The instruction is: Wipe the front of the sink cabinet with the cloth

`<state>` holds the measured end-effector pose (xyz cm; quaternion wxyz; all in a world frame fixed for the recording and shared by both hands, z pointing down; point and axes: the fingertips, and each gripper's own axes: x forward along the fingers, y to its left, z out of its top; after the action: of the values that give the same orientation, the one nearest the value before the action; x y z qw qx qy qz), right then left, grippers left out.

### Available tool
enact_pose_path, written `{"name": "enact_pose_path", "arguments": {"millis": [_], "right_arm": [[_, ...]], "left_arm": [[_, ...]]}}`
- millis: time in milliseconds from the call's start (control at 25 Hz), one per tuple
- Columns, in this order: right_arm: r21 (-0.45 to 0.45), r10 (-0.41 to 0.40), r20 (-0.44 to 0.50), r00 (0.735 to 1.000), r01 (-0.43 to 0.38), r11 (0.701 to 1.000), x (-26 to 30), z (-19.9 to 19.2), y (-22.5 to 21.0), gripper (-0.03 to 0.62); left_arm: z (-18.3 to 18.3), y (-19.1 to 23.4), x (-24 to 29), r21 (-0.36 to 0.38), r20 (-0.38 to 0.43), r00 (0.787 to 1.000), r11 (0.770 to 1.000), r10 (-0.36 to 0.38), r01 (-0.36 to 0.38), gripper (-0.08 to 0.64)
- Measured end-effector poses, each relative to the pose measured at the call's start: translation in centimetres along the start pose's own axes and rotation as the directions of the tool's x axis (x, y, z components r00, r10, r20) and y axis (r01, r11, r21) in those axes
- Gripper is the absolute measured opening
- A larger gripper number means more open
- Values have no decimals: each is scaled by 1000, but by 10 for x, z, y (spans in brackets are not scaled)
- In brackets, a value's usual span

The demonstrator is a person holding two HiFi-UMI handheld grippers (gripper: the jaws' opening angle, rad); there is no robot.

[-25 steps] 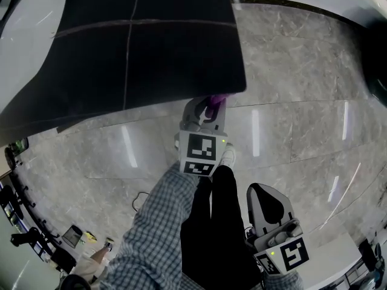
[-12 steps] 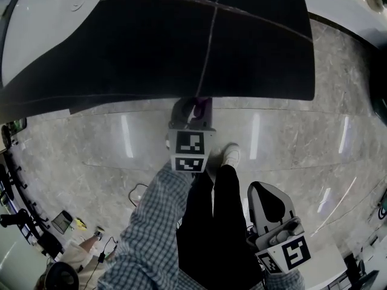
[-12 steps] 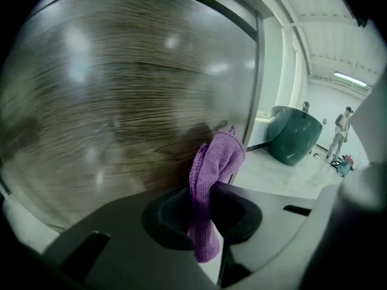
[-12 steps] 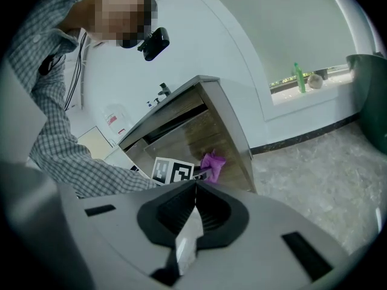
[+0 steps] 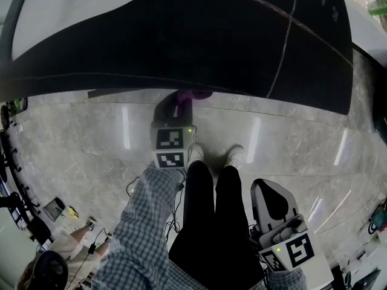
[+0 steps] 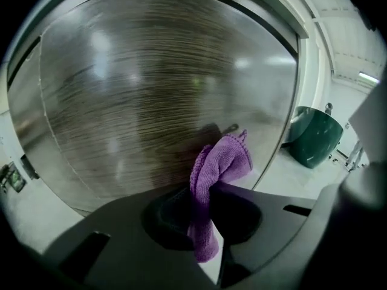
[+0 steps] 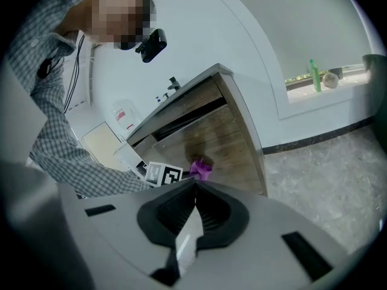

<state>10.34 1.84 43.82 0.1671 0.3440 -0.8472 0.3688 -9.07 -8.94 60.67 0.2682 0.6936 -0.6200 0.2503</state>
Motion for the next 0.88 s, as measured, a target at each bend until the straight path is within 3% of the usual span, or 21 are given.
{"name": "enact_pose_path", "arguments": {"millis": [320,600,880], "right_arm": [[-13,23,-14,1000,-23,1000,16,3,19,17],[-41,39,-23,999,-40,998,29,7,35,17],[-70,51,-33,998,-53,996,37,8,49,17]], "left_arm": [[-18,75,-22,-57,-24,992,990,127,-128,54],[-35,135,-43,-159,-42,971,957,237,-241,54],[-41,164,-62,-211,-42,957,934,288,-290,54]]}}
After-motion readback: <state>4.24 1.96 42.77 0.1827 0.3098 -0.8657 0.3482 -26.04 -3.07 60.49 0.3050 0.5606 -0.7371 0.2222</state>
